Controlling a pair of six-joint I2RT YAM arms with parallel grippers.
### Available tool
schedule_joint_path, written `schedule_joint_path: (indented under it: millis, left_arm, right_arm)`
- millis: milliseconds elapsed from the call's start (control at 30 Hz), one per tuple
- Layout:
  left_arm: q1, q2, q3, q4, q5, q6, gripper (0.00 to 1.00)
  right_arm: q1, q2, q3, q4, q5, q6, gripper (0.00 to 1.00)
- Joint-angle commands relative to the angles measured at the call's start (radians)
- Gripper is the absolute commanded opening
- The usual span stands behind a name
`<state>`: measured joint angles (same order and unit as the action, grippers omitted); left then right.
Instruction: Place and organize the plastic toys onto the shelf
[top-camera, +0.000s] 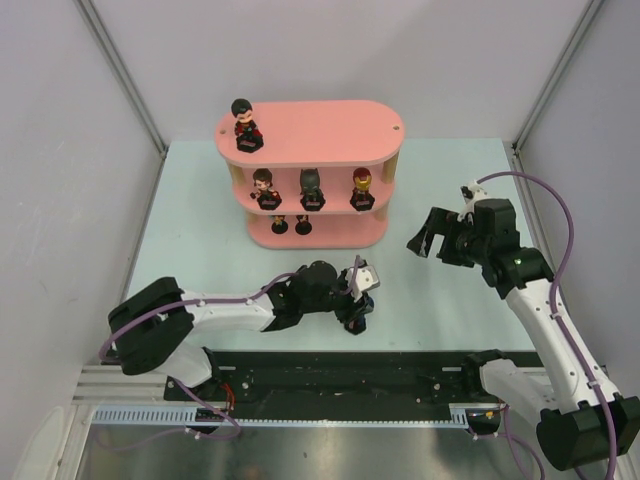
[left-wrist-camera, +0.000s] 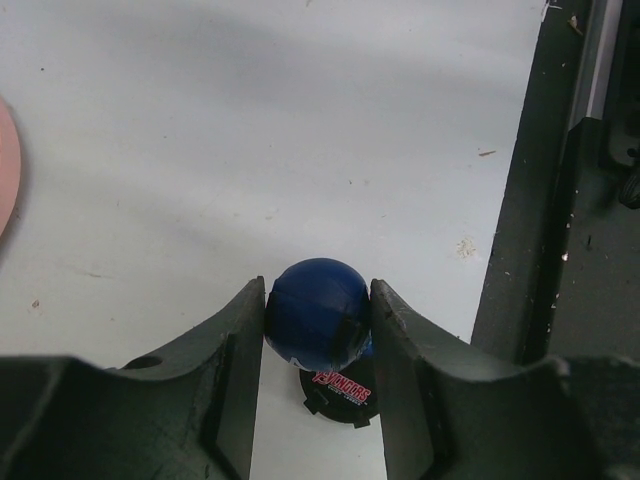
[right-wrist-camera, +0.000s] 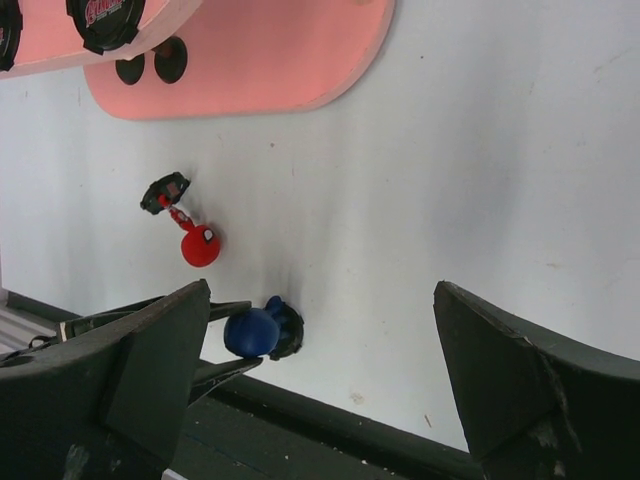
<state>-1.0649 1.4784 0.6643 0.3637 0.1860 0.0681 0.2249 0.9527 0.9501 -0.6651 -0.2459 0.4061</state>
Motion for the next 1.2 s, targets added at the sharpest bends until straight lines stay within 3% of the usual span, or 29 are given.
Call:
schedule_joint_path:
  millis: [0,300,500,667,867,1167]
  left_arm:
    - [-0.01,-0.052,0.034,0.006,0.023,-0.022,0.0]
    - [-0.018,-0.207,0.076,-0.084,-0.052,-0.033,0.0]
    - [-0.018,-0.293,0.142,-0.183,-0.178,-0.062,0.0]
    - [-0.018,-0.329,0.316,-0.342,-0.382,-0.136,0.0]
    - [-0.017,-0.296,0.604,-0.52,-0.652,-0.156,0.0]
    - [-0.003,-0.305,0.767,-0.571,-0.752,-0.123,0.0]
  right_arm:
    - [-0.006,-0.045,-0.002,0.013,0.069,0.005,0.99]
    - [-0.013,-0.069,-0.01,0.035,0.168,0.063,1.0]
    - [-0.013,-0.101,-0.016,0.053,0.221,0.091,0.99]
    - [-0.013,-0.117,-0.016,0.041,0.246,0.114,1.0]
    - [-0.012,-0.155,-0.053,0.093,0.444,0.223,1.0]
    - [-0.013,-0.175,-0.12,0.18,0.542,0.151,1.0]
